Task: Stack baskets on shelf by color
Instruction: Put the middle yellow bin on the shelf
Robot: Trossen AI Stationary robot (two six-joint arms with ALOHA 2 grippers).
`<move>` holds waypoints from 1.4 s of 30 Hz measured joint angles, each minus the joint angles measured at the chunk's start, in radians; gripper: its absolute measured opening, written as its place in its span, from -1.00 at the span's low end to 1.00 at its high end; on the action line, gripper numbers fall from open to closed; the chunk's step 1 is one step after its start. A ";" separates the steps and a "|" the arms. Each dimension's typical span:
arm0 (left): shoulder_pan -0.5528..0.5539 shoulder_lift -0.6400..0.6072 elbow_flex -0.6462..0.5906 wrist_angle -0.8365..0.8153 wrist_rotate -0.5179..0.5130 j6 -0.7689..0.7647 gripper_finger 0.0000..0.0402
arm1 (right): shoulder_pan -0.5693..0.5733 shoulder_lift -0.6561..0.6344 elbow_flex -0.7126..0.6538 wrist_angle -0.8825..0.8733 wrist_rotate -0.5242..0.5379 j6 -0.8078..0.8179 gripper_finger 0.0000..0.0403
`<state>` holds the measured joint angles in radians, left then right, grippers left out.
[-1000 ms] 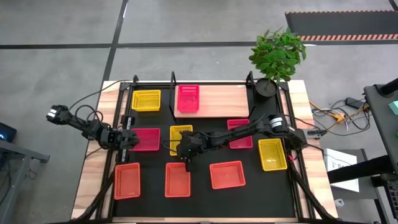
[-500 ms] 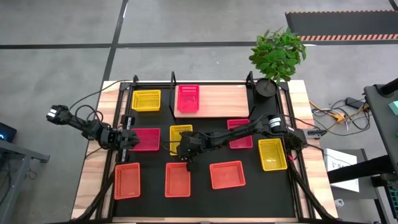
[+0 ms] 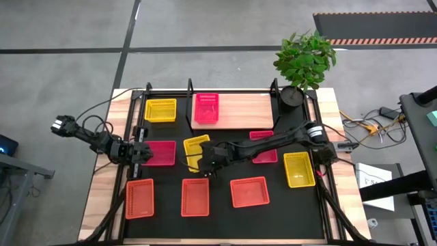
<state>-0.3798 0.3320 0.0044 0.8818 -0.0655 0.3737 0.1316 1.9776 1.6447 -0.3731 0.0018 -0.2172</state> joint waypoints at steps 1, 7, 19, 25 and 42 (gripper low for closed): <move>0.000 0.000 0.000 0.000 0.000 0.000 -0.99 | 0.002 -0.014 0.000 -0.018 0.000 -0.004 -0.96; 0.000 0.000 0.000 0.000 0.000 0.000 -0.99 | 0.027 -0.112 0.000 -0.122 0.043 -0.011 -0.96; 0.000 0.000 0.000 0.000 0.000 0.000 -0.99 | 0.022 -0.295 -0.066 -0.319 0.206 -0.029 -0.96; 0.000 -0.001 0.000 0.000 0.000 0.000 -0.99 | -0.038 -0.360 -0.167 -0.294 0.228 -0.040 -0.96; 0.000 0.001 0.000 0.000 0.000 0.000 -0.99 | -0.306 -0.507 -0.577 0.077 0.084 -0.136 -0.96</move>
<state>-0.3801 0.3332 0.0044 0.8814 -0.0654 0.3737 -0.1743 1.4708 1.0674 -0.2960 0.0858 -0.3534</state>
